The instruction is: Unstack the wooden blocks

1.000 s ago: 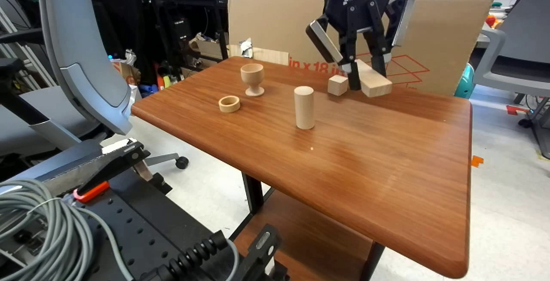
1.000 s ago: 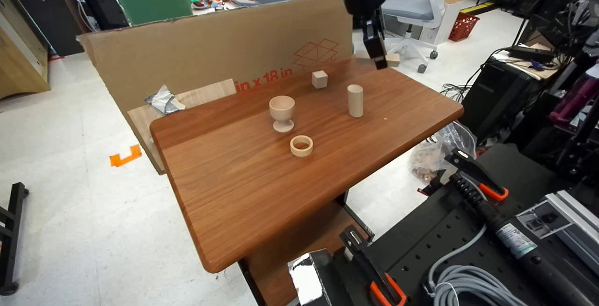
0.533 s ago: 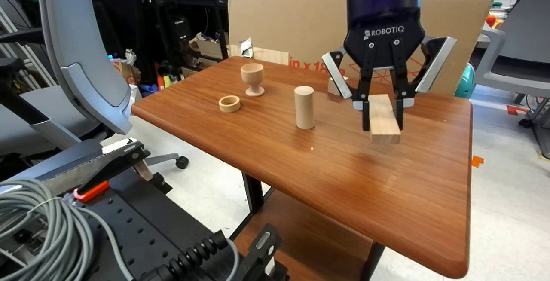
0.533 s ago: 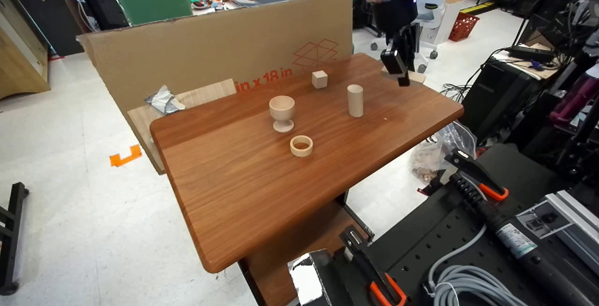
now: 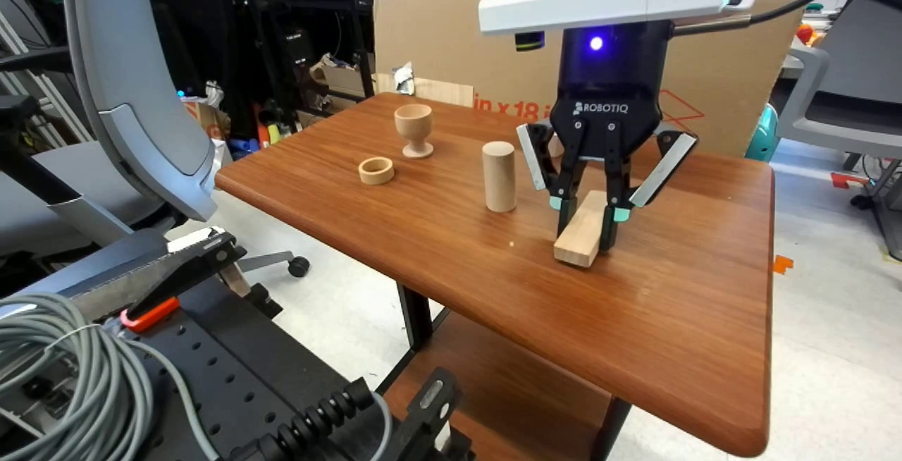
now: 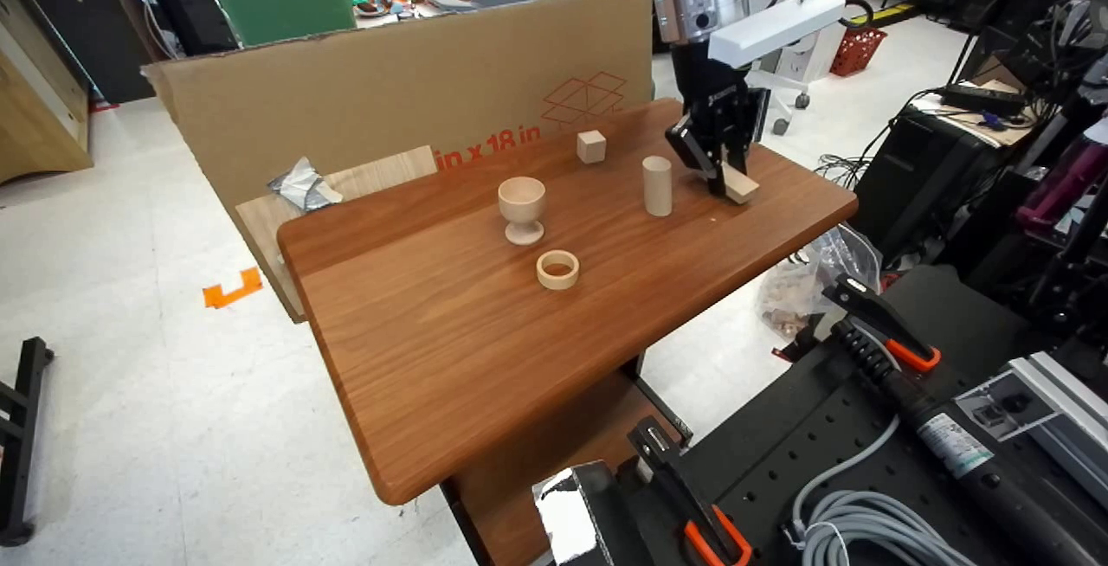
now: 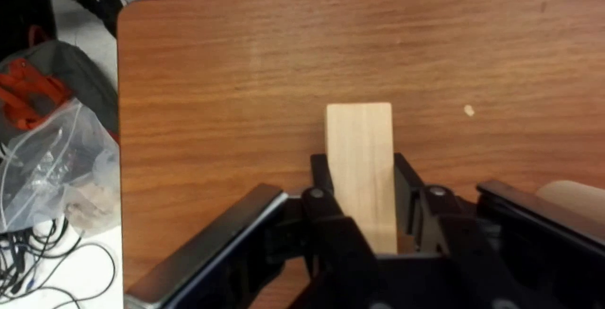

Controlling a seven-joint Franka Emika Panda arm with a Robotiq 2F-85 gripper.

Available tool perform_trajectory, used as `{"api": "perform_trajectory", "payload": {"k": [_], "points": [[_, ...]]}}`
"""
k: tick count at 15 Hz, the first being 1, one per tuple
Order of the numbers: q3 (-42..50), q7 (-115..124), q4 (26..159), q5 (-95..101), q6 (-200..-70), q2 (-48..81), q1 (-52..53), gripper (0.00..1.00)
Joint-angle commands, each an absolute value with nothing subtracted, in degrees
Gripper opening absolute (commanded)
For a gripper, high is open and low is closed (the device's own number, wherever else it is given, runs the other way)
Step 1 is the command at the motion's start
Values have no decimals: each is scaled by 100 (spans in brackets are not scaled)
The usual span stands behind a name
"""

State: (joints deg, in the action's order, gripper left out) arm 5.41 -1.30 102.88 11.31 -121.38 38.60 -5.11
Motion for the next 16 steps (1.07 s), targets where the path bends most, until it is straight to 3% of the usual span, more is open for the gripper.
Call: {"api": "perform_trajectory", "payload": {"k": [1, 2, 4, 9, 16], "points": [[552, 210, 9775, 814, -11762, 4169, -507, 8], [525, 239, 9715, 746, -11665, 4186, -520, 58], [495, 266, 9706, 675, -11617, 4119, -512, 64], [277, -214, 10154, 527, -11430, 3408, -545, 99], [86, -801, 11782, 673, -12702, 1305, -435, 100]]}}
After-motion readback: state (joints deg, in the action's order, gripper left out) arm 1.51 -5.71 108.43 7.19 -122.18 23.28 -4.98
